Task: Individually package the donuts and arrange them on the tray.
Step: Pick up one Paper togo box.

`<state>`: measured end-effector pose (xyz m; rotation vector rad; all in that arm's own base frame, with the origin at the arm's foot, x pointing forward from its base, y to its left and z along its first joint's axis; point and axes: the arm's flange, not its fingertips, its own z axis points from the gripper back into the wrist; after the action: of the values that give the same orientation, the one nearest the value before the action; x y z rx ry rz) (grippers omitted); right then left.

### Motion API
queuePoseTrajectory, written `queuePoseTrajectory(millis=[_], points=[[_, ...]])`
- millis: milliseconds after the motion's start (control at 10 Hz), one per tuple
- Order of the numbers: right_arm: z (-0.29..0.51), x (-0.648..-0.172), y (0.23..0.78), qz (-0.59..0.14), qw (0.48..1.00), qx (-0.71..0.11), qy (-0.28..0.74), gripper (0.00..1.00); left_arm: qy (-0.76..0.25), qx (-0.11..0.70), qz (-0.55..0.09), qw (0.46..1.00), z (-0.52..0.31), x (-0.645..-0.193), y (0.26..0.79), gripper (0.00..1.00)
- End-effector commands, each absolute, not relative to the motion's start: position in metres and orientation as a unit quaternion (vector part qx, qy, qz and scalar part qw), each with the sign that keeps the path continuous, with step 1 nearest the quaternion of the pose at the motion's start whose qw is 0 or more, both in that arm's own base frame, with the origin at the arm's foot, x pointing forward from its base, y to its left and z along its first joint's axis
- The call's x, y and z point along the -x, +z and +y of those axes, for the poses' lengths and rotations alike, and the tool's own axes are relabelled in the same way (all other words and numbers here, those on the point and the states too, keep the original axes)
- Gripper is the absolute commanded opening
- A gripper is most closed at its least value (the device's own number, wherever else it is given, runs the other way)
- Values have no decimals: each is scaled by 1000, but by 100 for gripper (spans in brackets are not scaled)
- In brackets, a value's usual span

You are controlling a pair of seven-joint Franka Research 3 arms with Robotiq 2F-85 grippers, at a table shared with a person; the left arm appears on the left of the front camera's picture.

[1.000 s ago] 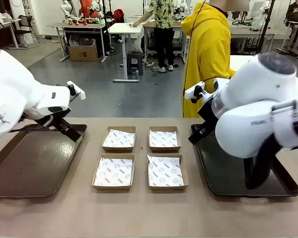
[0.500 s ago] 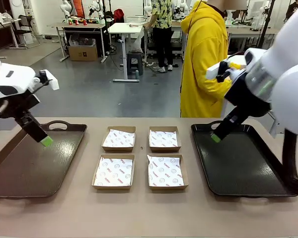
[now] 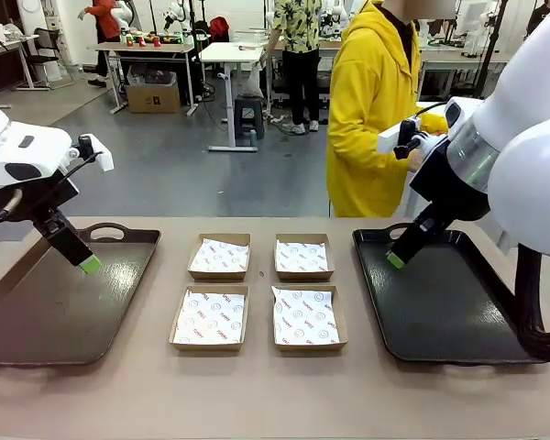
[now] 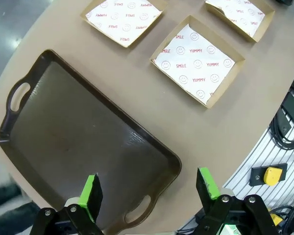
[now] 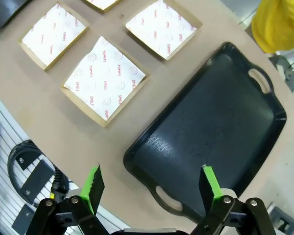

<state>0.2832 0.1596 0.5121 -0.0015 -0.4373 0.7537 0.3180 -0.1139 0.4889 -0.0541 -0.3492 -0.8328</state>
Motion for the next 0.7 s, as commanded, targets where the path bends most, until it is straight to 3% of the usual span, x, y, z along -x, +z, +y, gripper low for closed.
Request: queuePoseTrajectory(millis=[0, 100, 200, 600], points=[[136, -273, 522, -245, 913, -155, 287, 100, -350, 221, -193, 890, -96, -316, 501, 100], [108, -264, 524, -256, 900, -291, 201, 100, -300, 384, -190, 852, -75, -314, 510, 100], [80, -256, 526, -269, 873, -384, 133, 100, -251, 475, -186, 823, -53, -312, 516, 100], [-25, -229, 511, -262, 790, -553, -17, 100, -117, 654, -143, 733, 31, -313, 513, 100]])
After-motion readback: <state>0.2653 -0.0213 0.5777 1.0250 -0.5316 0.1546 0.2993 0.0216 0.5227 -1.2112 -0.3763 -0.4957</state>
